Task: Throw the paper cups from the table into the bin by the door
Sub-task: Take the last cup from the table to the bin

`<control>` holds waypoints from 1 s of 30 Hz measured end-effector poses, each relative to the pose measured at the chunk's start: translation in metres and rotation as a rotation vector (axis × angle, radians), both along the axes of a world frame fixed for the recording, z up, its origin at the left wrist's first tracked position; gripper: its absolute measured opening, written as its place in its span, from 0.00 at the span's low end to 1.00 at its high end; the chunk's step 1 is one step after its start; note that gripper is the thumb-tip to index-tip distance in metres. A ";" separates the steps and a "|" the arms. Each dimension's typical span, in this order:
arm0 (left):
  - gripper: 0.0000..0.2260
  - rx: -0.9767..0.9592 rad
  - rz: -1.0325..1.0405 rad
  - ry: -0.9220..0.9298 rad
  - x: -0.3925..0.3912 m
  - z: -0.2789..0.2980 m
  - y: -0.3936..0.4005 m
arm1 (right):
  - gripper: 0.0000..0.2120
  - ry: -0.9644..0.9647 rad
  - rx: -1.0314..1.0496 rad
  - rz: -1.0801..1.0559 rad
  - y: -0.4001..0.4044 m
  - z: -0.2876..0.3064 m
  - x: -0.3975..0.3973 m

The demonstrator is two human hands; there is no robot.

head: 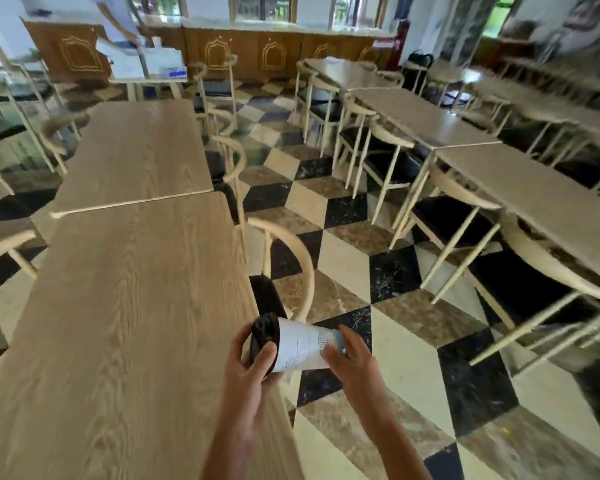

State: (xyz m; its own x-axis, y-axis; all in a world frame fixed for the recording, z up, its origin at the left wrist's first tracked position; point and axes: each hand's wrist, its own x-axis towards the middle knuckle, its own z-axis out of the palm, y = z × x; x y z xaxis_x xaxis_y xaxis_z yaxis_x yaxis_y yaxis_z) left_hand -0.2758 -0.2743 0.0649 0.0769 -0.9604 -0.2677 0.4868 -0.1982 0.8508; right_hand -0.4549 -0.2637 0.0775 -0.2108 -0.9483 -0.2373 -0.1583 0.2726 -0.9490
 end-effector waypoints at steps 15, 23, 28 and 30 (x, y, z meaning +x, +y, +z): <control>0.23 -0.200 -0.751 -0.040 -0.372 0.077 0.207 | 0.27 -0.086 -0.250 -0.611 0.325 0.074 -0.330; 0.33 -0.360 -1.210 -0.182 -0.581 0.094 0.379 | 0.24 -0.003 -0.294 -1.140 0.548 0.083 -0.470; 0.19 -0.502 -1.389 -0.211 -0.687 0.081 0.465 | 0.25 0.018 -0.272 -1.404 0.644 0.074 -0.519; 0.16 -0.545 -1.482 -0.210 -0.728 0.071 0.499 | 0.23 0.046 -0.252 -1.501 0.681 0.066 -0.544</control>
